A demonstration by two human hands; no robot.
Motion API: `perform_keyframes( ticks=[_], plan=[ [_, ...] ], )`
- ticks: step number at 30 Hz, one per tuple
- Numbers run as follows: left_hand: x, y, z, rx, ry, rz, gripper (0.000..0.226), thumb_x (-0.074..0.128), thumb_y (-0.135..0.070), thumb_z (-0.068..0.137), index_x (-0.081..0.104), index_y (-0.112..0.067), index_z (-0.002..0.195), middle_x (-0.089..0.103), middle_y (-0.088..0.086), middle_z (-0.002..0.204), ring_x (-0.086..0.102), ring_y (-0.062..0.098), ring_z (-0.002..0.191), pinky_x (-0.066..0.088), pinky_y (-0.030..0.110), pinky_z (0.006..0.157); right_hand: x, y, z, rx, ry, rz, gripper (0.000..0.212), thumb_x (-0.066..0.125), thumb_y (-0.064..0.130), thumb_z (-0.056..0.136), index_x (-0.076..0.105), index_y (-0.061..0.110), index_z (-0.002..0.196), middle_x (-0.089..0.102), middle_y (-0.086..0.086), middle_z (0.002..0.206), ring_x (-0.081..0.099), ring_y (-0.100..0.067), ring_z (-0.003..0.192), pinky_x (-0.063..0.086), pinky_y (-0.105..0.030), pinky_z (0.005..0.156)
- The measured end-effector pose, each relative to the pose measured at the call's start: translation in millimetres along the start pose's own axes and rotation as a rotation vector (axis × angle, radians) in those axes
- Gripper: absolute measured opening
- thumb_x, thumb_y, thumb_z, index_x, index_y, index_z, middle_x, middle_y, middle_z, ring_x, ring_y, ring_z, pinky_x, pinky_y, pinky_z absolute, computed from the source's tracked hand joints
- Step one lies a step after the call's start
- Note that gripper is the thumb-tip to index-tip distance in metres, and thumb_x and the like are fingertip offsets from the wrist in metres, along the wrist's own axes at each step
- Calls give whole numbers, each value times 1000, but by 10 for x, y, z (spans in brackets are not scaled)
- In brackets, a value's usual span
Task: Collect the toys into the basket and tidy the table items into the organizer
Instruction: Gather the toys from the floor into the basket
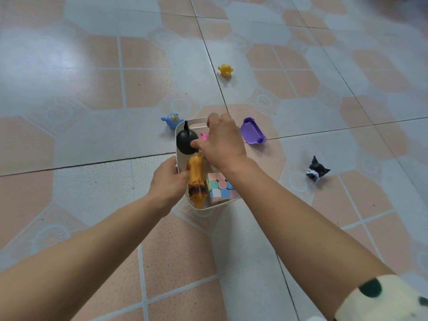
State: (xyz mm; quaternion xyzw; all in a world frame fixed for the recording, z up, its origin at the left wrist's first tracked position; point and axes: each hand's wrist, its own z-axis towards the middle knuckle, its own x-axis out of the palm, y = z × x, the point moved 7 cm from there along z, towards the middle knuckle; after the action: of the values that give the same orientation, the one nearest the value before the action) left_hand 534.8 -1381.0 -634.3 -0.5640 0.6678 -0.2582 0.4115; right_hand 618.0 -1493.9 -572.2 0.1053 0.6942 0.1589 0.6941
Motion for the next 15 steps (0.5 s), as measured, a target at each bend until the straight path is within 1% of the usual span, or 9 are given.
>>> perform_keyframes(
  ticks=[2,3,5,6,9,10,12,13,15],
  plan=[
    [-15,-5,-2,7,-6,-5,18,55,-16,92,63,-14,108,68,8,99,65,27,94,55,51,88,39,19,-31,-53,27,-19,27,70,18,80,59,10,103,55,-11,104,58,-27,91,47,-32,72],
    [-23,-7,-2,11,-10,-6,18,55,-16,93,63,-14,109,67,8,99,64,27,94,55,51,89,51,28,-48,-81,32,-42,20,66,14,82,60,10,101,56,-12,102,58,-28,91,48,-33,72],
    [-33,-18,-8,20,-16,2,21,56,-19,93,62,-15,113,67,7,102,64,27,96,54,51,90,60,38,-66,-123,23,-94,13,62,12,84,63,9,97,56,-12,100,57,-28,89,46,-33,70],
    [-34,-23,-9,23,-16,7,22,56,-19,94,62,-15,115,66,7,103,63,27,97,54,51,91,58,43,-72,-134,10,-107,12,61,12,85,64,8,96,57,-12,100,57,-29,88,46,-33,69],
    [-32,-29,-1,26,-17,8,23,54,-15,94,61,-15,116,66,8,105,63,28,98,54,51,91,83,92,-93,-190,1,-158,11,59,11,89,66,9,97,59,-11,102,61,-30,86,52,-38,71],
    [-22,-33,-2,26,-16,8,22,53,-15,94,61,-15,115,66,8,105,63,28,98,54,51,91,107,105,-101,-212,21,-187,12,58,10,90,66,10,98,59,-11,103,62,-30,86,52,-38,71],
    [-4,-45,-6,32,-13,11,21,53,-15,94,62,-15,113,66,7,104,63,27,97,54,51,91,130,115,-102,-240,58,-217,15,56,9,90,67,11,101,59,-10,106,63,-28,88,47,-31,67],
    [5,-51,-7,37,-10,11,20,53,-15,94,62,-15,112,66,6,102,63,26,96,54,51,90,113,111,-93,-243,65,-206,14,57,10,91,67,10,100,59,-10,107,62,-27,89,45,-30,67],
    [8,-52,-4,44,-9,9,17,54,-15,93,63,-17,108,66,3,97,63,24,94,55,50,89,37,106,-78,-247,60,-149,12,57,11,91,66,8,97,58,-10,105,61,-26,90,48,-31,71]
  ],
)
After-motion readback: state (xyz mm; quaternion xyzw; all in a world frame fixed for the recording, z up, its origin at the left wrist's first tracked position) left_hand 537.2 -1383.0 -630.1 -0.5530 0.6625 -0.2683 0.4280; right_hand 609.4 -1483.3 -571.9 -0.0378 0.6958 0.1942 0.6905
